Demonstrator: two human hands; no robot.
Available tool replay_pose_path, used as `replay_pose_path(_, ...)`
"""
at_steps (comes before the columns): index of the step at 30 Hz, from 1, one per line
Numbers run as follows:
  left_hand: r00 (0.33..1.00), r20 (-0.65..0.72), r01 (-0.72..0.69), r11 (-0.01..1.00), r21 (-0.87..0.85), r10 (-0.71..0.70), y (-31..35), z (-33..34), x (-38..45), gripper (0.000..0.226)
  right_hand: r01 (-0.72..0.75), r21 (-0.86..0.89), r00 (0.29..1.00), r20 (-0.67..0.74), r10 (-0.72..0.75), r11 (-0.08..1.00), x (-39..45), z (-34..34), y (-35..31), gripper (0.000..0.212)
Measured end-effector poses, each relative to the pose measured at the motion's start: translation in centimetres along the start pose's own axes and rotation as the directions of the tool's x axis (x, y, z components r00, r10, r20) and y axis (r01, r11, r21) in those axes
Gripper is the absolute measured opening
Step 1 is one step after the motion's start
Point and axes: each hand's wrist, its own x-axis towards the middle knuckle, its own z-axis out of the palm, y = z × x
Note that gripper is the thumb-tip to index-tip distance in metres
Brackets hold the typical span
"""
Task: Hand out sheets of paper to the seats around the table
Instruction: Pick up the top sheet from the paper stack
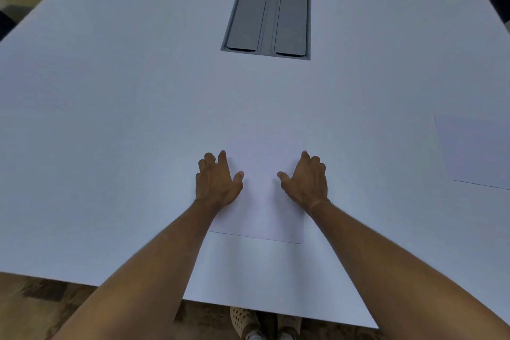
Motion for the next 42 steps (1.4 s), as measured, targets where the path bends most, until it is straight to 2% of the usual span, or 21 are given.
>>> replay_pose_path(6, 0.996, 0.009, 0.086, 0.992, -0.094, -0.085, -0.1, 0.6, 0.6, 0.071, -0.144, 0.084, 0.989, 0.055, 0.14, 0.986, 0.5, 1.0, 0.7, 0.078)
replay_pose_path(11, 0.991, 0.027, 0.132, 0.975, -0.176, -0.129, 0.4, 0.7, 0.8, 0.069, -0.178, 0.12, 0.982, 0.082, 0.169, 0.977, 0.8, 0.9, 0.8, 0.086)
replay_pose_path(20, 0.979, 0.068, 0.202, 0.954, -0.22, -0.191, 0.6, 0.7, 1.4, 0.062, -0.211, 0.187, 0.975, 0.104, 0.194, 0.959, 0.9, 0.5, 0.6, 0.084)
replay_pose_path(27, 0.974, 0.086, 0.226, 0.945, -0.235, -0.211, 0.4, 0.7, 1.5, 0.059, -0.265, 0.32, 0.963, 0.142, 0.23, 0.91, 1.1, -0.1, 0.6, 0.079)
replay_pose_path(33, 0.956, 0.099, 0.293, 0.897, -0.33, -0.276, 0.4, 0.5, 2.3, 0.052, -0.27, 0.398, 0.963, 0.135, 0.235, 0.877, 1.3, 0.0, 0.8, 0.08)
replay_pose_path(35, 0.957, 0.097, 0.291, 0.9, -0.324, -0.275, 0.4, 0.6, 2.4, 0.052, -0.278, 0.443, 0.96, 0.125, 0.249, 0.852, 1.7, 0.3, 0.9, 0.069)
replay_pose_path(39, 0.965, 0.082, 0.264, 0.915, -0.306, -0.251, 0.2, 1.0, 2.5, 0.052, -0.306, 0.535, 0.946, 0.079, 0.314, 0.788, 2.3, 1.1, 1.3, 0.018)
replay_pose_path(40, 0.965, 0.081, 0.26, 0.915, -0.307, -0.248, 0.1, 1.1, 2.5, 0.052, -0.308, 0.545, 0.943, 0.066, 0.326, 0.78, 2.4, 1.2, 1.4, 0.016)
replay_pose_path(42, 0.966, 0.08, 0.258, 0.914, -0.312, -0.246, 0.1, 1.0, 2.5, 0.051, -0.308, 0.552, 0.937, 0.034, 0.348, 0.775, 2.6, 1.3, 1.6, 0.032)
